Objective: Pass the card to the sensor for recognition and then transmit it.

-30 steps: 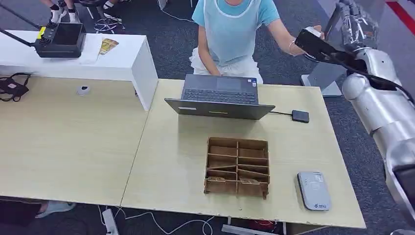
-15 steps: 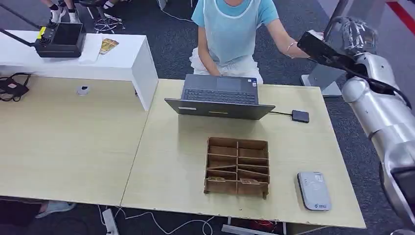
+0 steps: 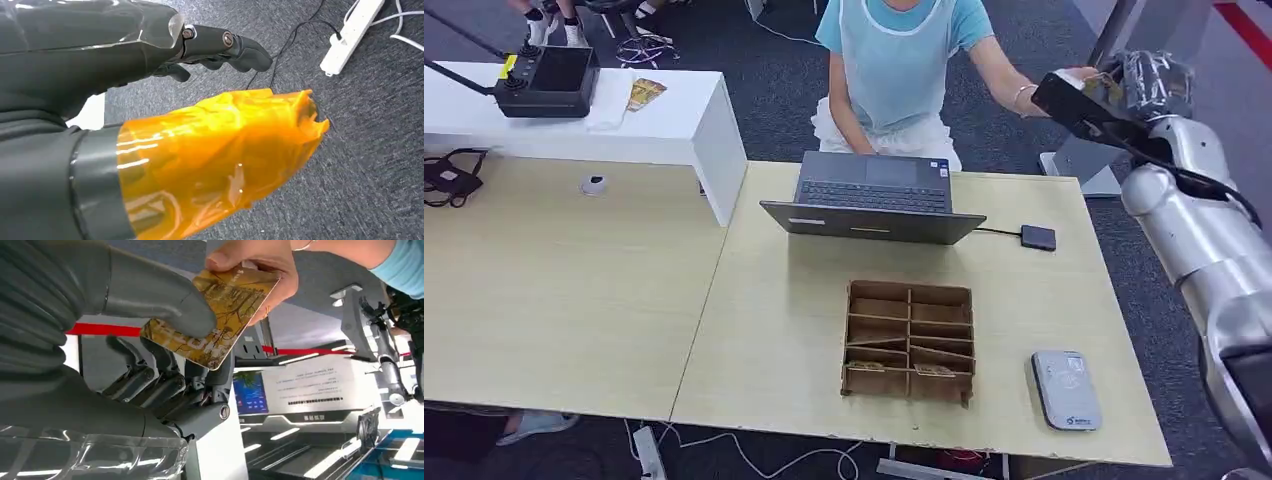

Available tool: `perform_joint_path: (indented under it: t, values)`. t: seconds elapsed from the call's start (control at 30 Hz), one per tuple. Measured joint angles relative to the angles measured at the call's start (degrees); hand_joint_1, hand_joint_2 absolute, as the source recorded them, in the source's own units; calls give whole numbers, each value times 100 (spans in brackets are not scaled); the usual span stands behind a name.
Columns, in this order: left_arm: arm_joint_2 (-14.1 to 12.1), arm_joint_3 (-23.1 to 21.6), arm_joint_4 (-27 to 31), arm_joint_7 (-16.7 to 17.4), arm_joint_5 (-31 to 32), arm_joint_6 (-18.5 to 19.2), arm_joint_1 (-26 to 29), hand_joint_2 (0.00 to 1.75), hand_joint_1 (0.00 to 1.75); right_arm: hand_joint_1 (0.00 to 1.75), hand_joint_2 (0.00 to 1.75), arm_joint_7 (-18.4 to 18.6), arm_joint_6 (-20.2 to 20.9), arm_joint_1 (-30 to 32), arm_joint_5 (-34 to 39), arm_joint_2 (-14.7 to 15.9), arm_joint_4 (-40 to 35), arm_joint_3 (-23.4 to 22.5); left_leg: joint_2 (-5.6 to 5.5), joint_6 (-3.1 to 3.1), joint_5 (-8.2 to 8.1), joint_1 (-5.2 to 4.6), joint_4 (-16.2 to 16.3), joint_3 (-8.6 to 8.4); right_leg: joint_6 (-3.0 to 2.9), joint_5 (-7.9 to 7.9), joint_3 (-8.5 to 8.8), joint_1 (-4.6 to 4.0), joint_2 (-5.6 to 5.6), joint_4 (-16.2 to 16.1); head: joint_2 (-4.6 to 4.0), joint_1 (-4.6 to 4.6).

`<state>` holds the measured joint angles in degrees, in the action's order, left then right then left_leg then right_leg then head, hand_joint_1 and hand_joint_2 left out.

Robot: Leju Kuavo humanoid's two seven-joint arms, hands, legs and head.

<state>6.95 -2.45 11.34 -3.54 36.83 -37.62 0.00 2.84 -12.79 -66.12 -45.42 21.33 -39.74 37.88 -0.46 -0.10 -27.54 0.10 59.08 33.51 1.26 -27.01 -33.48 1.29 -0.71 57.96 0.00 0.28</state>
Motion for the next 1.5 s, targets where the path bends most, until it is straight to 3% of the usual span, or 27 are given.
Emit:
perform_joint_path:
  t: [0.17,0.27,0.5,0.67,0.83,0.97,1.13,1.3,1.5]
  values:
    - [2,-2,0,-41,0,-13,1,0,0,175,175,-336,-478,232,477,35,-183,-233,0,0,0,0,0,0,0,0,0,0,0,0,0,0]
    - [2,-9,0,-59,0,-31,1,0,0,175,175,-723,-830,581,1162,48,-583,-596,0,1,-1,0,0,0,0,0,0,0,0,0,0,0]
    - [2,-55,0,-63,0,-46,2,0,0,175,175,-1542,-910,1607,2869,22,-1806,-1657,-5,2,-2,0,-1,4,1,-2,1,-1,5,0,0,0]
    - [2,-70,0,-48,0,-46,5,0,0,175,175,-1949,-171,2312,4361,7,-2613,-2401,-12,3,-2,0,-1,6,2,-3,1,0,12,-1,0,0]
    - [2,-79,0,-44,0,-46,16,0,0,175,175,-2144,521,3020,5318,74,-3128,-3076,-17,6,-5,0,0,8,3,-6,0,0,18,-5,0,4]
    - [0,-83,0,19,0,-50,34,0,0,175,175,-2175,978,3604,5475,324,-3331,-3476,-19,12,-9,-1,0,10,6,-9,0,1,22,-7,0,2]
    - [-4,-81,0,101,0,-61,72,0,0,175,175,-2148,2019,4508,5746,843,-3477,-3897,-27,12,-18,-2,1,9,13,-18,2,1,29,-11,0,0]
    - [-28,-81,0,133,0,-83,97,0,0,175,175,-2148,2527,5508,5932,1242,-3666,-4407,-34,12,-29,-2,1,9,6,-29,3,2,39,-12,0,0]
    - [-52,-81,0,168,0,-118,112,0,0,175,175,-1847,3193,6709,6004,1742,-4002,-5190,-33,18,-42,-3,1,7,13,-40,6,2,37,-11,0,0]
